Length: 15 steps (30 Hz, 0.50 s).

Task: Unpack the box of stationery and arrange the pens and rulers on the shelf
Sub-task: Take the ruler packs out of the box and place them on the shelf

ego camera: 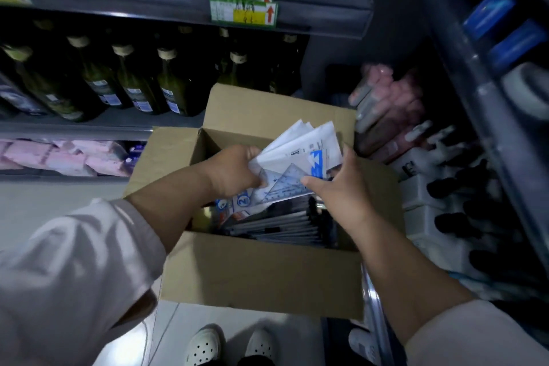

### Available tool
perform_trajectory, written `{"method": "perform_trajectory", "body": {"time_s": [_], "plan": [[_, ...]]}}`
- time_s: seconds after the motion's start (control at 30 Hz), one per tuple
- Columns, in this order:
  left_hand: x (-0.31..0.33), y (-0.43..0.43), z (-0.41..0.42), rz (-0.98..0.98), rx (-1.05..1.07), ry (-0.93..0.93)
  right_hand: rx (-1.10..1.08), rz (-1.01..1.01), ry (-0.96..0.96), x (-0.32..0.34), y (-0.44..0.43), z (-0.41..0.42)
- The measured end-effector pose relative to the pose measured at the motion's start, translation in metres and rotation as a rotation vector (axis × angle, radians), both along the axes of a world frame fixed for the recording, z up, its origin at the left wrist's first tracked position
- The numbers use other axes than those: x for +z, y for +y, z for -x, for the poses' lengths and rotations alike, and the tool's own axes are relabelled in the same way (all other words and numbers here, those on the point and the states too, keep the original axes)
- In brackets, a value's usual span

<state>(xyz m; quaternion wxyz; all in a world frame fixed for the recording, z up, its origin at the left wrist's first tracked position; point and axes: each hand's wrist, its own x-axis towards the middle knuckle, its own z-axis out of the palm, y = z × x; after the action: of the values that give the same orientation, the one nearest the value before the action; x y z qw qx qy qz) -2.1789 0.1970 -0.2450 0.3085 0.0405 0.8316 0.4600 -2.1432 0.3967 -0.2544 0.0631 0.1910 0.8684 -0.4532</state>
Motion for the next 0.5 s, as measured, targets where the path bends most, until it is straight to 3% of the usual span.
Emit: {"method": "perform_trajectory", "body": {"time_s": [0.23, 0.37, 0.5], "plan": [[0.120, 0.002, -0.002, -0.133, 0.044, 0.016, -0.109, 0.529, 0.014, 0.118, -0.003, -0.004], [0.199, -0.002, -0.002, -0.220, 0.031, 0.023, -0.121, 0.625, 0.082, 0.193, -0.002, -0.004], [0.272, -0.005, -0.013, -0.264, -0.029, 0.024, -0.072, 0.598, 0.158, 0.262, 0.002, -0.017]]}}
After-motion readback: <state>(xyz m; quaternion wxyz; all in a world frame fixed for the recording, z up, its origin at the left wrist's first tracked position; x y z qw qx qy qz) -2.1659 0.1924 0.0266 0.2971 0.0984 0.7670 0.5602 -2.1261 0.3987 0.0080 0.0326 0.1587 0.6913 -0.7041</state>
